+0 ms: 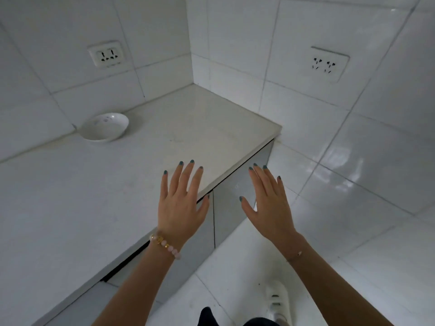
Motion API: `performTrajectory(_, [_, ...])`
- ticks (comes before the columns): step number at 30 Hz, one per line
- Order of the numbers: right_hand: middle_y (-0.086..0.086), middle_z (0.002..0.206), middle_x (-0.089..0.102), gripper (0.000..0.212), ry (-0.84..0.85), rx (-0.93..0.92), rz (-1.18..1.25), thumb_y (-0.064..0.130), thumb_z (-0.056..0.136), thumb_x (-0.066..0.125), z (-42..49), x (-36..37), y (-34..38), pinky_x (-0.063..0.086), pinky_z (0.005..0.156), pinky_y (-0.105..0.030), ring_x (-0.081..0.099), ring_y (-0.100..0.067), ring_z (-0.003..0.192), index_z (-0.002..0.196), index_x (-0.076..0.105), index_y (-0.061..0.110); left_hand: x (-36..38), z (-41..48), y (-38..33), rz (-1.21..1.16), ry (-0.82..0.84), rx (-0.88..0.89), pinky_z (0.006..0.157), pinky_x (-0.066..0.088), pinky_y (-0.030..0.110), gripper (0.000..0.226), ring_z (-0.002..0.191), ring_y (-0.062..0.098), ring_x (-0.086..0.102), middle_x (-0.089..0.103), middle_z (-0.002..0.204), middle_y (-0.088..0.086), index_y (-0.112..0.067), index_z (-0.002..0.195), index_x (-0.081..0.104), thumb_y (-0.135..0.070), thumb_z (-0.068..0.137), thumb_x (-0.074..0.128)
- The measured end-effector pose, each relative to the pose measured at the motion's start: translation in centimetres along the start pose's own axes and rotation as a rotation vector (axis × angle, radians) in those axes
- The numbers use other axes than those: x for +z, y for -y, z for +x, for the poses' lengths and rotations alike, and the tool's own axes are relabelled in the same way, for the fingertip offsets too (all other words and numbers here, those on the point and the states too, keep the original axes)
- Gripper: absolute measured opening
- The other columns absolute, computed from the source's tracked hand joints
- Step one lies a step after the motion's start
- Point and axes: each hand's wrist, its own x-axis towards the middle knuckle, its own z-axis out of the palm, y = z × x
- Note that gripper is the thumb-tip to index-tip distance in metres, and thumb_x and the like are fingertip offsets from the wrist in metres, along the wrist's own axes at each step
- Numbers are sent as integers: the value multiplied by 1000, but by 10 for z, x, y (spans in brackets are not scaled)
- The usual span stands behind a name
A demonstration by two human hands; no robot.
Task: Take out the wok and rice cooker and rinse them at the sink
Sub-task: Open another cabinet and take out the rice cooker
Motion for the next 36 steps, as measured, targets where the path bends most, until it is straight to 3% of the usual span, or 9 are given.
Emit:
performTrajectory(5, [-7, 148, 40, 63, 103, -161, 75, 42, 89, 40, 44, 25, -47, 30, 110, -52, 30, -24, 138, 142, 38, 7, 27, 14, -29, 105, 78, -174, 111, 23, 51, 54, 135, 31, 37, 45, 142, 11, -12, 134, 43, -38, 87, 40])
performTrajectory(12, [-6, 150, 36, 63, 238, -384, 185, 41, 91, 38, 91, 48, -106, 24, 112, -48, 26, -21, 140, 144, 34, 8, 54, 47, -82, 198, 148, -416, 113, 24, 50, 56, 137, 29, 34, 43, 144, 10, -14, 136, 38, -40, 86, 40])
performTrajectory(21, [-8, 147, 40, 59, 372, -406, 310, 37, 92, 37, 114, 91, -141, 27, 111, -44, 35, -24, 137, 143, 37, 7, 73, 76, -110, 254, 169, -550, 113, 20, 50, 56, 137, 29, 34, 43, 145, 10, -14, 137, 37, -42, 88, 41])
performTrajectory(23, [-9, 139, 48, 49, 404, -267, 435, 27, 93, 45, 113, 98, -140, 33, 107, -32, 44, -25, 130, 137, 44, 5, 71, 86, -106, 255, 130, -565, 113, 21, 50, 57, 137, 29, 34, 43, 145, 10, -13, 137, 39, -41, 88, 42])
performTrajectory(25, [-9, 130, 53, 36, 489, 29, 651, 16, 94, 50, 118, 110, -136, 36, 96, -22, 50, -22, 119, 128, 52, 6, 68, 96, -99, 259, 89, -577, 113, 20, 50, 56, 137, 30, 34, 42, 145, 11, -12, 137, 41, -41, 89, 42])
performTrajectory(28, [-15, 124, 58, 19, 719, 731, 1064, 13, 95, 46, 137, 133, -127, 41, 86, -31, 54, -21, 102, 108, 59, 10, 61, 102, -91, 261, 46, -589, 113, 21, 50, 54, 137, 30, 33, 42, 146, 11, -12, 137, 41, -39, 90, 42])
performTrajectory(30, [-16, 127, 56, 24, 854, 1065, 1318, 17, 98, 40, 145, 148, -125, 42, 89, -37, 53, -23, 106, 114, 56, 7, 57, 100, -88, 257, 41, -604, 114, 20, 49, 54, 138, 30, 32, 41, 146, 11, -12, 138, 39, -38, 90, 41])
performTrajectory(33, [-15, 137, 48, 43, 931, 1330, 1553, 27, 102, 31, 150, 162, -123, 39, 101, -44, 46, -28, 127, 133, 46, 1, 51, 91, -84, 257, 53, -626, 114, 20, 49, 54, 139, 30, 31, 41, 146, 11, -13, 138, 38, -37, 90, 40])
performTrajectory(36, [-15, 143, 44, 50, 921, 1447, 1650, 33, 103, 24, 152, 170, -114, 34, 105, -47, 41, -28, 133, 136, 43, 1, 48, 80, -80, 276, 69, -635, 113, 21, 49, 54, 138, 29, 32, 42, 145, 11, -12, 137, 39, -38, 90, 41])
